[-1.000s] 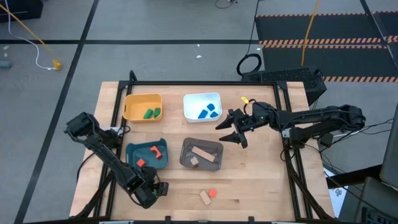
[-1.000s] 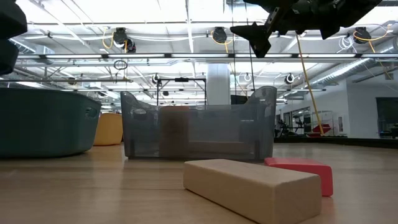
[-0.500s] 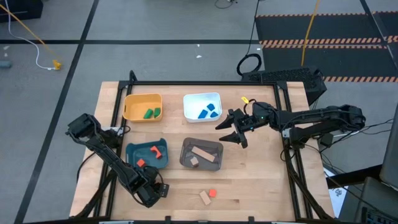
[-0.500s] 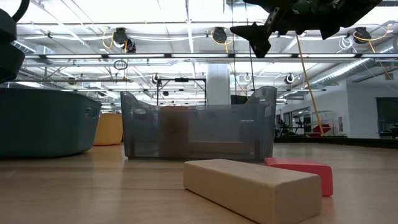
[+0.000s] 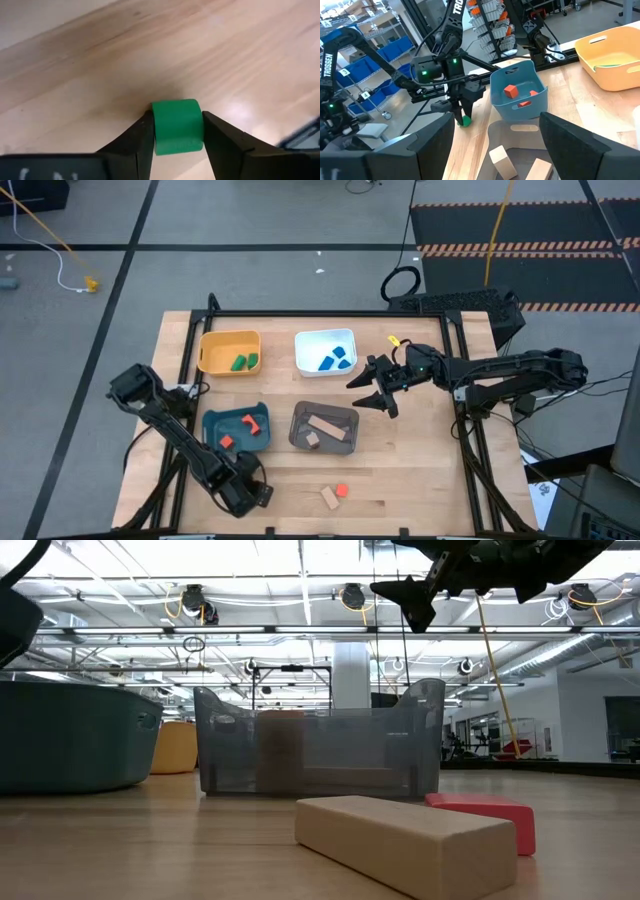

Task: Sort & place blocks by color
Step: Put the green block into the yellow bin

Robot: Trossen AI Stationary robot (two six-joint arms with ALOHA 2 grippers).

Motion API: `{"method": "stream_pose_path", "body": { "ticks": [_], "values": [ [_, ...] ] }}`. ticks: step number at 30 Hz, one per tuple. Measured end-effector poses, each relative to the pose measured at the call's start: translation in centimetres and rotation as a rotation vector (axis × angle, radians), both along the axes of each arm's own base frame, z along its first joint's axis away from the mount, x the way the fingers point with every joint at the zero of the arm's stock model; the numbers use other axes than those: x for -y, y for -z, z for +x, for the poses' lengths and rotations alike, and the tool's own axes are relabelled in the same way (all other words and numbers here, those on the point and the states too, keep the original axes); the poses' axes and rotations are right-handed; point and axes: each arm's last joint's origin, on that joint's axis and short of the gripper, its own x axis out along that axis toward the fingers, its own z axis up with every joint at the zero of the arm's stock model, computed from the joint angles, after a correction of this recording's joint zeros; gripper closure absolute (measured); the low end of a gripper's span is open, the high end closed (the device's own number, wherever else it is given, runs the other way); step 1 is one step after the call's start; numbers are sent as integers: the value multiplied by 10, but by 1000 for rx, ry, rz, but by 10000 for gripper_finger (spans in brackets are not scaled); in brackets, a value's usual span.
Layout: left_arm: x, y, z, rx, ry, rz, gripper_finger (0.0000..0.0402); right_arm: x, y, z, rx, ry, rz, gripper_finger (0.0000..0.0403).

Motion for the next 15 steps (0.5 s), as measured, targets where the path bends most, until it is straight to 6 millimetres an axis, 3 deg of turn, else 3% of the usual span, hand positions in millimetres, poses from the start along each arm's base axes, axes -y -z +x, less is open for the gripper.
{"method": "stream_pose_path", "body": {
  "ticks": [9,15],
  "values": [
    [4,-28,14,66,103,113,261,0,0,0,0,0,0,122],
    [6,-68,32,166,244,257,266,0,0,0,0,0,0,122]
  ]
}}
